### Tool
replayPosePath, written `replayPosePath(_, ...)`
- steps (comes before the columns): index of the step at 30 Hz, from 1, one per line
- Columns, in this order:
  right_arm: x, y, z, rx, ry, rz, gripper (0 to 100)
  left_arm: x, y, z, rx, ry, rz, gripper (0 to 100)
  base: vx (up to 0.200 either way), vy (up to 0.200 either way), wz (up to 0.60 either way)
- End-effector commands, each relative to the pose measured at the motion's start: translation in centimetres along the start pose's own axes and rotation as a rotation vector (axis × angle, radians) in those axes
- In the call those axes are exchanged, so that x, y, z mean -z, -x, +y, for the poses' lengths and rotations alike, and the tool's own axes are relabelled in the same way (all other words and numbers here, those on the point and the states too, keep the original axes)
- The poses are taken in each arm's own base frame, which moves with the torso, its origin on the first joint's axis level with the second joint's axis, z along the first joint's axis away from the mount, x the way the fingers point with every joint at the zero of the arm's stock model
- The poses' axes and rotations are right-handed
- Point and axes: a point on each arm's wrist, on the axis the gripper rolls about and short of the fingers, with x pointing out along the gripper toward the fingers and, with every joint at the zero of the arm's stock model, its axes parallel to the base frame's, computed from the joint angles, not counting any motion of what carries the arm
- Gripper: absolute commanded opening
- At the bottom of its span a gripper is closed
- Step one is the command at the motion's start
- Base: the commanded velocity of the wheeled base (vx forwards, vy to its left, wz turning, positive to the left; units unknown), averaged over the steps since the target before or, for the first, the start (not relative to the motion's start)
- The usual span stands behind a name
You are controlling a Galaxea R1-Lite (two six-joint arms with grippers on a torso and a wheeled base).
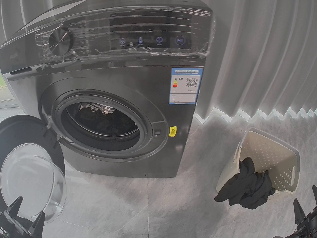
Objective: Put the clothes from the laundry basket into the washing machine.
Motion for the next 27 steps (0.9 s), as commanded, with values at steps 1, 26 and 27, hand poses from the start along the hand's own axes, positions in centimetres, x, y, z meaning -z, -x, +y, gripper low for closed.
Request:
replayPosePath(1, 0.5, -0.09, 0.01, -0.001, 0.0, 0.012, 100, 0.4, -0.15, 0.04, -0.003, 0.009, 0.021, 100, 0.0, 0.0, 0.0)
replayPosePath(26, 0.5, -0.09, 0.01, -0.001, 0.001, 0.012, 100, 0.4, -0.15, 0.05, -0.004, 0.012, 0.02, 100, 0.0, 0.0, -0.29)
replayPosePath(27, 0.5, -0.09, 0.01, -0.001, 0.001, 0.012, 100, 0.39, -0.15, 0.05, -0.006, 0.012, 0.02, 100, 0.0, 0.0, 0.0)
